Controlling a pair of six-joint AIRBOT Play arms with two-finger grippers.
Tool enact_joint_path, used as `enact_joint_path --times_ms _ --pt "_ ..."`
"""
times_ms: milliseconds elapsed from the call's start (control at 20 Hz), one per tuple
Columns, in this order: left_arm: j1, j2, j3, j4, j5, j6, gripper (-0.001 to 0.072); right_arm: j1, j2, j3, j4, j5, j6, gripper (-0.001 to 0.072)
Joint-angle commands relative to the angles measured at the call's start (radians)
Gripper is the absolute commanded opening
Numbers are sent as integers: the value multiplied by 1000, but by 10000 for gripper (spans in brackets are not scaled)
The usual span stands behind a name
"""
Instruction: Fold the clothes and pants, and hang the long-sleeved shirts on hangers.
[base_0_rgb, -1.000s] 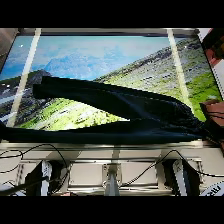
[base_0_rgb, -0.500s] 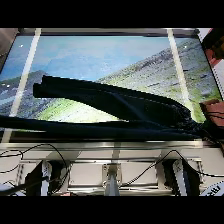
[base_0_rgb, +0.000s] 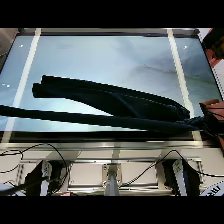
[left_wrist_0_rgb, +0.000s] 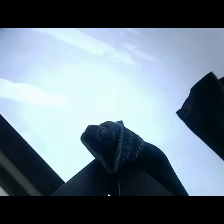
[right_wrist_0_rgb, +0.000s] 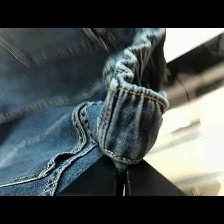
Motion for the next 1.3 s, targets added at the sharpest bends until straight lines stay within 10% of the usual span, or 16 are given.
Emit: enact_joint_path --times_ms 0,400,650,1100,1150,1250 --pt "-10 -50 1 -64 120 -10 14 0 -1 -3 86 -135 -1 48" --pt "-322 -420 149 -60 303 -97 12 8 -134 -3 303 -409 37 48" --pt "-425 -734 360 6 324 -412 13 167 -318 -3 321 -712 109 50" --pt "-541 -922 457 -1 469 -410 29 460 -591 -2 332 -1152 194 51" --pt "-544 -921 458 0 482 -410 132 474 -590 -2 332 -1183 194 52" --pt "-544 -921 458 -1 481 -411 720 480 -588 -2 333 -1217 193 279"
